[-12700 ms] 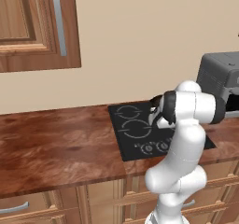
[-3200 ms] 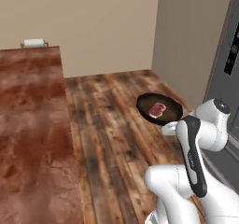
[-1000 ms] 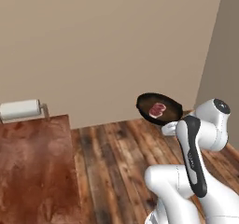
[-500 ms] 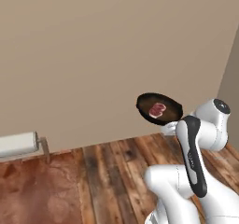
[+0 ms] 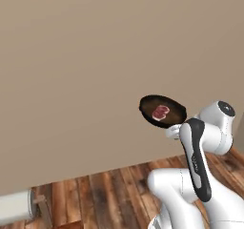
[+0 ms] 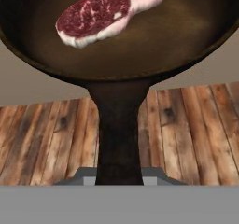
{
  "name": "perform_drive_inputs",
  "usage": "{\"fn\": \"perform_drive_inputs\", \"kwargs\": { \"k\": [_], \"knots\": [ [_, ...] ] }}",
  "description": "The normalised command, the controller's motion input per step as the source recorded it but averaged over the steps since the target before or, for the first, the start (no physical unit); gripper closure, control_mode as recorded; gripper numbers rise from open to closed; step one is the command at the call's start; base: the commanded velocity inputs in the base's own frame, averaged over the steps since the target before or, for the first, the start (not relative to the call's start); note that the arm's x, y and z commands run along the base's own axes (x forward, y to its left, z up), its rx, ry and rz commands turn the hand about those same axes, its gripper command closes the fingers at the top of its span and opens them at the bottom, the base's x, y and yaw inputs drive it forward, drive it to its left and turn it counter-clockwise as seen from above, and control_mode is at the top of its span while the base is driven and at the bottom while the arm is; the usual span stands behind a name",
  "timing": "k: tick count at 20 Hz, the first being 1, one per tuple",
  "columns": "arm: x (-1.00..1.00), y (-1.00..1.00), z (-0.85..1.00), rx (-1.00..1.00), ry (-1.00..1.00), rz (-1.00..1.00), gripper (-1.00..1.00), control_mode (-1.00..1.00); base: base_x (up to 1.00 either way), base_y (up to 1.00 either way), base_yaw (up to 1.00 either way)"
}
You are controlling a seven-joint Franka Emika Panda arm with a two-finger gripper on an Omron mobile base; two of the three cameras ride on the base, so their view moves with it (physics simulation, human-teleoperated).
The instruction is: Pick up the pan with the steak in it and place it on the dining table. Then place the steak on the plate.
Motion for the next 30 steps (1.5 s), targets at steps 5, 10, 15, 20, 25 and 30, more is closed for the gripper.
{"fn": "perform_drive_inputs", "kwargs": {
  "k": [5,10,15,20,25,30],
  "knots": [
    [0.0,0.0,0.0,0.0,0.0,0.0,1.0,1.0,1.0,-0.11,0.0],
    [0.0,0.0,0.0,0.0,0.0,0.0,1.0,1.0,0.87,-0.07,0.01],
    [0.0,0.0,0.0,0.0,0.0,0.0,1.0,1.0,0.08,-0.06,0.26],
    [0.0,0.0,0.0,0.0,0.0,0.0,1.0,1.0,-0.05,-0.01,0.35],
    [0.0,0.0,0.0,0.0,0.0,0.0,1.0,1.0,-0.15,0.0,0.43],
    [0.0,0.0,0.0,0.0,0.0,0.0,1.0,1.0,-0.18,0.0,0.43]
  ]
}}
